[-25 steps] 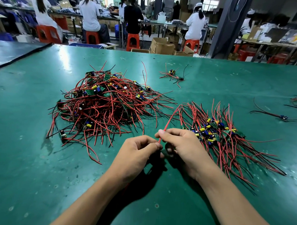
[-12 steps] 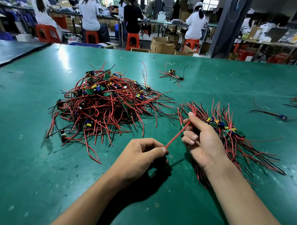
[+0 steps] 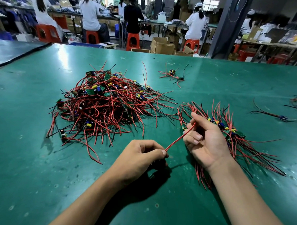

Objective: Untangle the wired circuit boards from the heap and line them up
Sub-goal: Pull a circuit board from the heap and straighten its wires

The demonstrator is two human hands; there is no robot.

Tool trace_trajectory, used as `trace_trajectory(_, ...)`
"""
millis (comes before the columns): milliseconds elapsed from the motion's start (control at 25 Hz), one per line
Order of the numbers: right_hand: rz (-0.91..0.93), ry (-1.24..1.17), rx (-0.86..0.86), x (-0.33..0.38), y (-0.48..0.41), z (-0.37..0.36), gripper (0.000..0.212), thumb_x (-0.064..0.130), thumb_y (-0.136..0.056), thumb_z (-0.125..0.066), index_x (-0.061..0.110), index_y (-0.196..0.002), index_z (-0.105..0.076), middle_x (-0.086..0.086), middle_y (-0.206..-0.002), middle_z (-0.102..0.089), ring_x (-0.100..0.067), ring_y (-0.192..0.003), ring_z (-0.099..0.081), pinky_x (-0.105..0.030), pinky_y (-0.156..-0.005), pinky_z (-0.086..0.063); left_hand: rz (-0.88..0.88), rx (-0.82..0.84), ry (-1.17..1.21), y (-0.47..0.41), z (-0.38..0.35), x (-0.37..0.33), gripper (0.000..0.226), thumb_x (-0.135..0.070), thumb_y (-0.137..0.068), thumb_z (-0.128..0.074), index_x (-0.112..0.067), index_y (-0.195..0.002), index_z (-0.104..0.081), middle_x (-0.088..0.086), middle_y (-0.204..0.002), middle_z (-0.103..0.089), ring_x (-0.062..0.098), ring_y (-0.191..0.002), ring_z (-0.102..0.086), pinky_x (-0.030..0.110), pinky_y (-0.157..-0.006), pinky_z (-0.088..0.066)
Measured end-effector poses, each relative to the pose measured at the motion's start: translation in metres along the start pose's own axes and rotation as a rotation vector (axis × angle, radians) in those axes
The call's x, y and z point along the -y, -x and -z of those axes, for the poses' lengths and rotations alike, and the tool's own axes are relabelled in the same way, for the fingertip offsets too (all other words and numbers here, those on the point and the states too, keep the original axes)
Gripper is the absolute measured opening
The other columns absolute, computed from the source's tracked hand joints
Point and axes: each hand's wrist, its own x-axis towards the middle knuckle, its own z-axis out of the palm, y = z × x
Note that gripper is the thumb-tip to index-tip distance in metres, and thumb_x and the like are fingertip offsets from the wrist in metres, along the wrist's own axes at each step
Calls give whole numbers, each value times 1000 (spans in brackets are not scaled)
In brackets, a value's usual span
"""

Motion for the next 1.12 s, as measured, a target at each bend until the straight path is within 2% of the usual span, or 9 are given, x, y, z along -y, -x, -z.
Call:
trace_trajectory(80, 34, 68, 2, -1, 1, -1, 22, 29, -78, -72, 10, -71, -65, 5, -60, -46, -2, -37, -32, -13, -35, -27, 5, -14, 34, 0, 0, 0, 12, -7, -90, -64, -5, -81, -72, 10, -69, -72, 13, -62, -63, 20, -64, -50)
trace_trajectory(280, 121, 279, -35, -8, -1, 1, 62, 56, -74, -71, 6, -111, -69, 2, -75, -60, -5, -47, -46, -18, -44, -44, 79, -127, 313, -2, -1, -5, 31, -33, -89, -61, -4, -97, -70, 18, -86, -75, 22, -74, -70, 25, -61, -55)
trace_trajectory(400, 148, 467, -16, -15, -2, 5, 37, 42, -94, -63, 8, -107, -71, 1, -77, -61, -7, -49, -49, -21, -46, -45, 137, -143, 487, -4, 2, -10, 50, -46, -85, -55, -6, -112, -64, 19, -100, -74, 28, -83, -72, 31, -63, -59)
trace_trajectory(520, 263, 787, 71, -26, 1, 7, 9, 15, -97, -64, 11, -98, -72, 2, -71, -61, -10, -50, -51, -22, -46, -43, 64, -195, 522, -6, 6, -9, 44, -32, -84, -61, -4, -118, -61, 17, -105, -74, 28, -91, -73, 38, -77, -58)
trace_trajectory(600, 309, 911, 192, -30, 5, 7, 10, 8, -92, -69, 13, -99, -73, 3, -68, -63, -10, -50, -52, -21, -47, -44, -22, -248, 565, -5, 7, -10, 42, -18, -78, -66, -3, -117, -60, 17, -104, -74, 26, -90, -73, 34, -79, -59)
trace_trajectory(760, 296, 1087, 339, -39, 17, -1, 15, 17, -79, -84, 18, -90, -73, 7, -73, -68, -6, -54, -55, -20, -53, -44, -46, -322, 629, -4, 8, -14, 45, -20, -78, -69, -3, -119, -61, 12, -109, -73, 26, -90, -70, 38, -66, -61)
trace_trajectory(920, 355, 1108, 394, -57, 31, -11, 30, 50, -74, -81, 25, -85, -71, 9, -58, -61, -6, -47, -47, -20, -46, -38, -23, -357, 642, -3, 8, -11, 45, -26, -75, -74, -7, -115, -66, 11, -107, -74, 30, -83, -71, 36, -61, -61)
trace_trajectory(1040, 444, 1005, 362, -56, 29, -14, 25, 53, -87, -66, 29, -83, -69, 5, -61, -62, -7, -49, -49, -21, -49, -39, -53, -367, 595, -4, 8, -8, 35, -27, -69, -76, -13, -101, -72, 8, -99, -76, 19, -86, -70, 34, -79, -57)
trace_trajectory(1120, 397, 835, 331, -54, 26, -17, 25, 39, -96, -61, 25, -77, -69, -18, -68, -61, -17, -48, -49, -26, -49, -39, -64, -345, 567, -5, 10, -6, 43, -27, -62, -81, -14, -102, -72, 8, -100, -76, 19, -93, -69, 38, -92, -51)
